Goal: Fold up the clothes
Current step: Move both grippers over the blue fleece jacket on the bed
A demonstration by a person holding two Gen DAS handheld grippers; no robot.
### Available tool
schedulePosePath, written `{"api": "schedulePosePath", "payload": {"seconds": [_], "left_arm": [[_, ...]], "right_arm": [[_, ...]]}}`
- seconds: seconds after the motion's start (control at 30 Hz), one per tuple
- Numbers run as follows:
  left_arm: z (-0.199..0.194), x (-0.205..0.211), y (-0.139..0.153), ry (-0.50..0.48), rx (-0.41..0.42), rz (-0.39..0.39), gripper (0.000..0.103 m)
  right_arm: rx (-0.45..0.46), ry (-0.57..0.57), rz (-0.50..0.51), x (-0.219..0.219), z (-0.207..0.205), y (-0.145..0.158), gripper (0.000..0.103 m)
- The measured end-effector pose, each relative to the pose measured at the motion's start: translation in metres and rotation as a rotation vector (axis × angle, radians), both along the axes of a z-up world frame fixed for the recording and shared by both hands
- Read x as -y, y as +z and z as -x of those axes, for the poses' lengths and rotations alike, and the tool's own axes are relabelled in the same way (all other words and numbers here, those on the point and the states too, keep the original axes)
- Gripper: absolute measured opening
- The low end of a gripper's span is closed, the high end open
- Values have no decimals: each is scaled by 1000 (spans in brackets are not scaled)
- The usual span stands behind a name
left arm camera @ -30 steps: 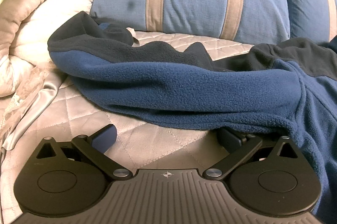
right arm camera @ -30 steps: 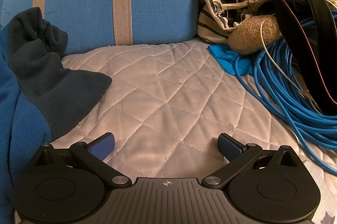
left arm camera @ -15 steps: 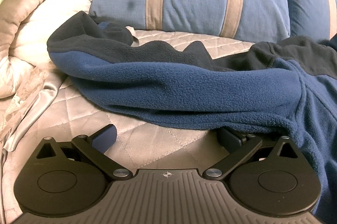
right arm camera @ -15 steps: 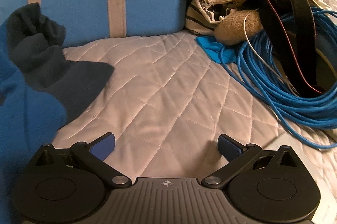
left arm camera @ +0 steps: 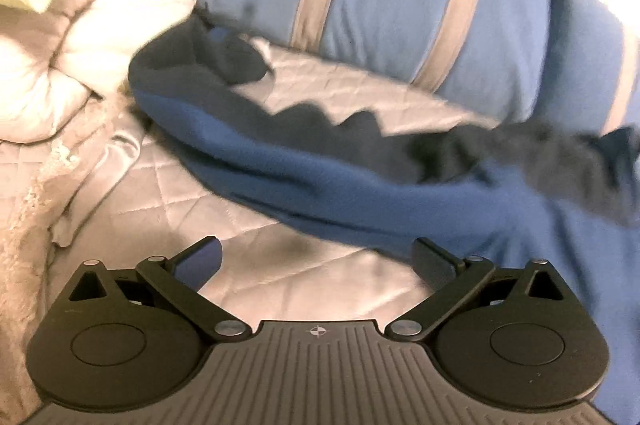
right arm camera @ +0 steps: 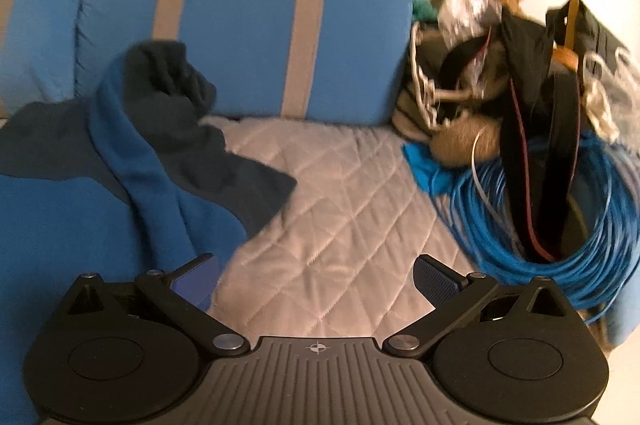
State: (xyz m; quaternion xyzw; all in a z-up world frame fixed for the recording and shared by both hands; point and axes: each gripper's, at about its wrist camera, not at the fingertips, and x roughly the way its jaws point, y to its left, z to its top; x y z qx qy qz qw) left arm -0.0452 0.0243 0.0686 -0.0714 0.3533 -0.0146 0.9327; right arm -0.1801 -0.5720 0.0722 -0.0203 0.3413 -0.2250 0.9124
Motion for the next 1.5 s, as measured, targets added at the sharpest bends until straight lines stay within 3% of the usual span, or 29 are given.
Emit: {"api": "schedulePosePath", "payload": {"seconds": [0.23, 0.4, 0.57, 0.77, 1.1, 1.33, 1.5], "left_arm": [[45, 23, 59, -89, 128, -56, 103], [69, 50, 81, -181, 193, -49, 103], [91, 77, 83, -243, 231, -45, 103], [104, 108, 70, -296, 212, -77, 103], [110, 146, 66, -276, 191, -102, 103], [111, 167, 83, -282, 216, -99, 103], [107, 182, 95, -268, 226, -141, 103]], "right_arm": [[34, 80, 26, -26, 6, 27, 103], [42, 94, 28, -35, 6, 31, 103], [45, 101, 23, -43, 6, 35, 103], [49, 123, 24, -53, 8, 42, 103], [77, 185, 22, -82, 13, 55, 103], [125, 246, 15, -106, 19, 70, 103], [136, 259, 10, -111, 12, 69, 103]]}}
